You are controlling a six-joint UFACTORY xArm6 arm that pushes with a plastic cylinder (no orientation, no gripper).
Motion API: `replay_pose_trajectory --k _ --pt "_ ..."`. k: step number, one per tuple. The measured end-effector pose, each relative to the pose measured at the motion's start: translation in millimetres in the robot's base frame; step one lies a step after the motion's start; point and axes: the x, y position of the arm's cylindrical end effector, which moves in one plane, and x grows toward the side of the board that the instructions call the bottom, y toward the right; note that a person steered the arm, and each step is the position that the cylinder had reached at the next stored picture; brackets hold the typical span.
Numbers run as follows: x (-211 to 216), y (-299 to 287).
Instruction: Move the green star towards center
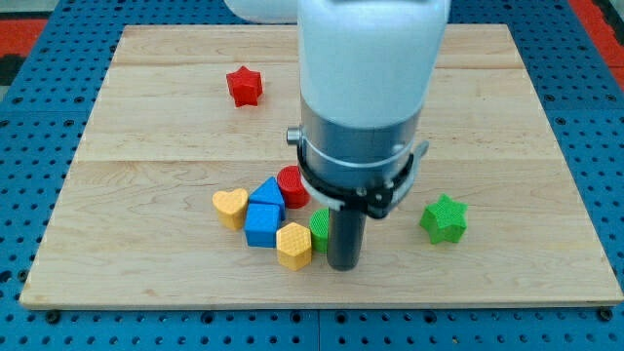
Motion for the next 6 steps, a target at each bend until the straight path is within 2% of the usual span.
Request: replay_pose_trajectory --k 1,2,3,4,5,6 --pt "25.3 20.9" --pt "33.0 127.7" --pt "13.3 160.0" --pt "-19.7 121.0" --pt "-46.1 45.2" --pt "-94.0 -0.2"
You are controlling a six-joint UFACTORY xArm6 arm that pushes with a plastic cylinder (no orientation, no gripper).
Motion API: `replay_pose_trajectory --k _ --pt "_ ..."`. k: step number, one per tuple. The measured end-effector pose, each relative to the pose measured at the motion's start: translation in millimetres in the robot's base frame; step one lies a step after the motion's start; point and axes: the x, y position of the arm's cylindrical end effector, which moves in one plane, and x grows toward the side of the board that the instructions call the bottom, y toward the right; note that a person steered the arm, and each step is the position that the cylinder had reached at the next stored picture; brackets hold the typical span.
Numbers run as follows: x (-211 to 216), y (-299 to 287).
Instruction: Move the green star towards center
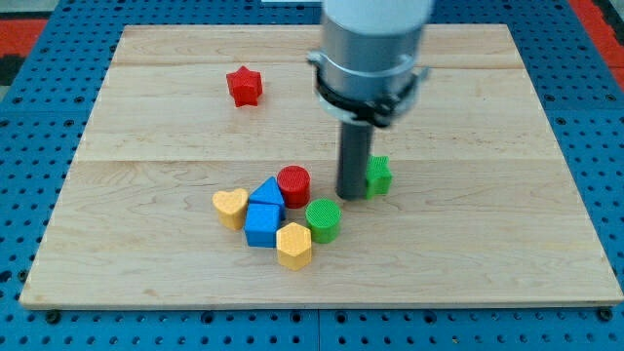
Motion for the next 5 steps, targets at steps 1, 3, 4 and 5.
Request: replay_pose_trajectory --k 1,3,4,5 --pt "10.1 -0.4" --pt "12.3 44.4" --pt "10.8 69.9" --pt "-18.5 106.2"
